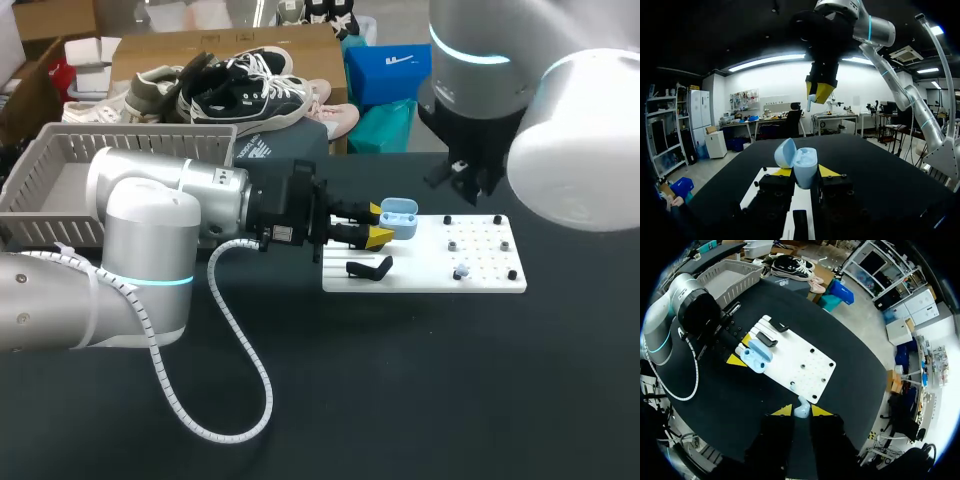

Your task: Pick up each earbud case from the left stands, insert the matching earbuds, close the lid, and place the case in the box.

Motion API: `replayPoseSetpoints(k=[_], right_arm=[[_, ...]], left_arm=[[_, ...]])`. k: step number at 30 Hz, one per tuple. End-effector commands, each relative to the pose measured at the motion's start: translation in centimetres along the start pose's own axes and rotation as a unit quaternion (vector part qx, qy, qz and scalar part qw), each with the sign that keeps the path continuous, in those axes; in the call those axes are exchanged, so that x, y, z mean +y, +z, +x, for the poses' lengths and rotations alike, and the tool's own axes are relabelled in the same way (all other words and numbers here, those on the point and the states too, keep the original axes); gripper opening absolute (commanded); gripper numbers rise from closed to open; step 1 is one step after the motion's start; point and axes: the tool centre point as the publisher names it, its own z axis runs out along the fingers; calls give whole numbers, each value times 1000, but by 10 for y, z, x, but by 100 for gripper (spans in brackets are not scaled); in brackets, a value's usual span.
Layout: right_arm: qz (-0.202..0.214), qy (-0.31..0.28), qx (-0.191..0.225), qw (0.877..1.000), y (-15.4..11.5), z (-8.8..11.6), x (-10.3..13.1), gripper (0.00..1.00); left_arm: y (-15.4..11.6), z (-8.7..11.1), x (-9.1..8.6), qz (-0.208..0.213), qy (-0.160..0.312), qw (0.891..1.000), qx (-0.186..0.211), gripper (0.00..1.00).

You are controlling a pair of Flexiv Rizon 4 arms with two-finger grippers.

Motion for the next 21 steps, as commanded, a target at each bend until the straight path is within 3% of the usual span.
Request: replayPoseSetpoints(k=[1,8,12,21], right_arm=[[-1,4,18,1000,-10,-8,15,0],[5,3,20,1000,-3,-14,30,0],[-17,1,11,1000,-2,-20,39,0],[-17,1,8,1000,0,-21,37,0]], left_arm=[[0,1,0,-1,1,1000,-1,0],[0,1,0,-1,1,1000,-1,0],[0,1,0,-1,1,1000,-1,0],[0,1,0,-1,1,1000,-1,0]])
